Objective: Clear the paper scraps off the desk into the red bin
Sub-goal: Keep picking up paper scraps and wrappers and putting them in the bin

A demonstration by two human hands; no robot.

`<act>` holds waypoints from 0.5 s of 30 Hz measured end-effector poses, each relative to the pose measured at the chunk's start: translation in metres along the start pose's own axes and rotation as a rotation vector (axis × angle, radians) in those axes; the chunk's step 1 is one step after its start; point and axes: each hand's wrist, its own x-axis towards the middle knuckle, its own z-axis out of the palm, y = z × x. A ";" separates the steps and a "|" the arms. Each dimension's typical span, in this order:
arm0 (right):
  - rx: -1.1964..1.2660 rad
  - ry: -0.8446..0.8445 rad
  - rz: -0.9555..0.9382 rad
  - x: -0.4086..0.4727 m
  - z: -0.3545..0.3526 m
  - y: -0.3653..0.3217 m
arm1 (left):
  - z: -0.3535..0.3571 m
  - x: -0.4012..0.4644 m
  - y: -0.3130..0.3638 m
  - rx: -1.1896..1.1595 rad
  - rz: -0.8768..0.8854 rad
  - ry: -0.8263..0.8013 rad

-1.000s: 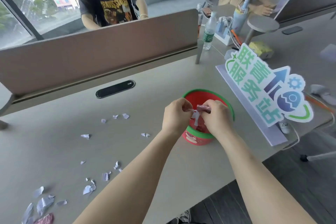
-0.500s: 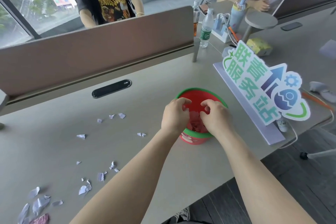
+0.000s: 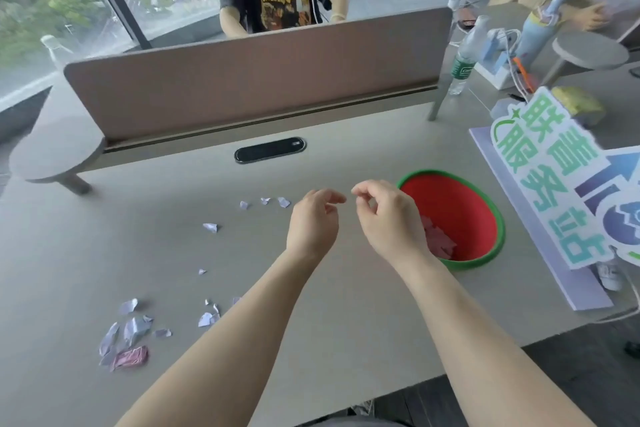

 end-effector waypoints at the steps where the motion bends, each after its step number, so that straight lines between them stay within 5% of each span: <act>1: 0.000 -0.045 -0.017 -0.002 0.012 -0.010 | -0.010 -0.003 -0.012 0.008 -0.029 0.007; 10: -0.223 -0.732 -0.069 -0.041 0.130 -0.051 | -0.087 -0.056 -0.141 0.098 -0.365 0.137; 15: -0.352 -0.945 -0.102 -0.071 0.182 -0.061 | -0.122 -0.092 -0.207 0.143 -0.521 0.184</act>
